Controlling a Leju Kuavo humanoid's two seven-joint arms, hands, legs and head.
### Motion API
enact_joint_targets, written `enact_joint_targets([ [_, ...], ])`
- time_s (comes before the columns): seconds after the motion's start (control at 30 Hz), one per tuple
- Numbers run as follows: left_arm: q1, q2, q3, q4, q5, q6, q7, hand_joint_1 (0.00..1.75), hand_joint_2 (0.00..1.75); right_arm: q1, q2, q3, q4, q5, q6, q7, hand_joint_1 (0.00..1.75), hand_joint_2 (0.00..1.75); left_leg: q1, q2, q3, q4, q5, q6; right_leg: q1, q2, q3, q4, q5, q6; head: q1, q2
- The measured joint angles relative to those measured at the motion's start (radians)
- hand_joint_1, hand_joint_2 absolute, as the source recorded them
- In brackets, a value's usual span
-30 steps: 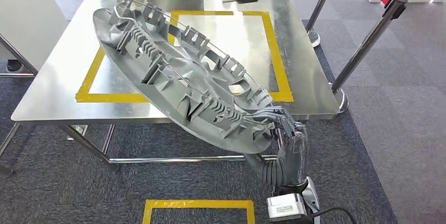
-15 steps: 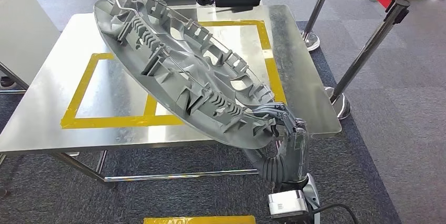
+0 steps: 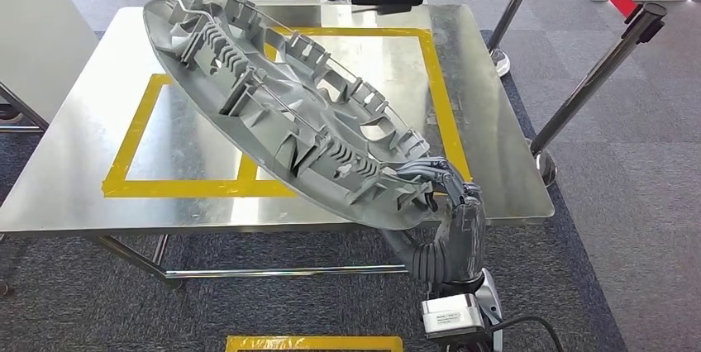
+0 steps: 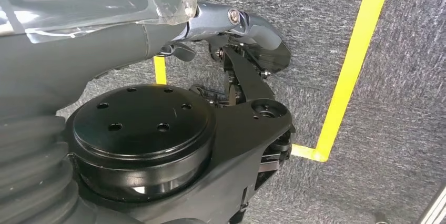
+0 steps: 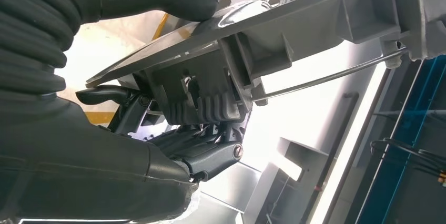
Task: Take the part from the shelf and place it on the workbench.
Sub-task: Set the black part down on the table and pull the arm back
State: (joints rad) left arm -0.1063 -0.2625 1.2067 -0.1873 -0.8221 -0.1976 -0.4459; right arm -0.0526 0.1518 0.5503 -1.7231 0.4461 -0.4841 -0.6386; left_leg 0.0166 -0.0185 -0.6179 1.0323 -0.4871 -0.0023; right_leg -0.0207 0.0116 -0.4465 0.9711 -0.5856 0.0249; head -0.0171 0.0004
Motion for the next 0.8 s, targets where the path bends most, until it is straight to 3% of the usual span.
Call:
enact_joint_targets([
  [0.37, 0.000, 0.000, 0.000, 0.000, 0.002, -0.002, -0.004, 0.00, 1.75, 0.000, 0.000, -0.001, 0.004, 0.016, -0.006, 0.014, 1.75, 1.75, 0.000, 0.001, 0.018, -0.008, 0.000, 0.000, 0.002, 0.000, 0.012, 0.000, 0.000, 0.000, 0.000, 0.000],
  [0.57, 0.000, 0.000, 0.000, 0.000, -0.006, -0.022, -0.009, 0.00, 1.75, -0.012, 0.000, -0.018, 0.028, 0.169, -0.048, 0.095, 1.75, 1.75, 0.000, 0.001, 0.019, -0.009, 0.000, 0.000, 0.003, 0.000, 0.013, 0.000, 0.000, 0.000, 0.000, 0.000],
  [0.8, 0.000, 0.000, -0.001, 0.000, -0.008, -0.022, -0.019, 0.00, 1.75, -0.053, 0.001, -0.028, 0.060, 0.267, -0.045, 0.132, 1.75, 1.75, 0.000, 0.001, 0.019, -0.010, 0.000, 0.000, 0.003, 0.000, 0.013, 0.000, 0.000, 0.000, 0.000, 0.000],
])
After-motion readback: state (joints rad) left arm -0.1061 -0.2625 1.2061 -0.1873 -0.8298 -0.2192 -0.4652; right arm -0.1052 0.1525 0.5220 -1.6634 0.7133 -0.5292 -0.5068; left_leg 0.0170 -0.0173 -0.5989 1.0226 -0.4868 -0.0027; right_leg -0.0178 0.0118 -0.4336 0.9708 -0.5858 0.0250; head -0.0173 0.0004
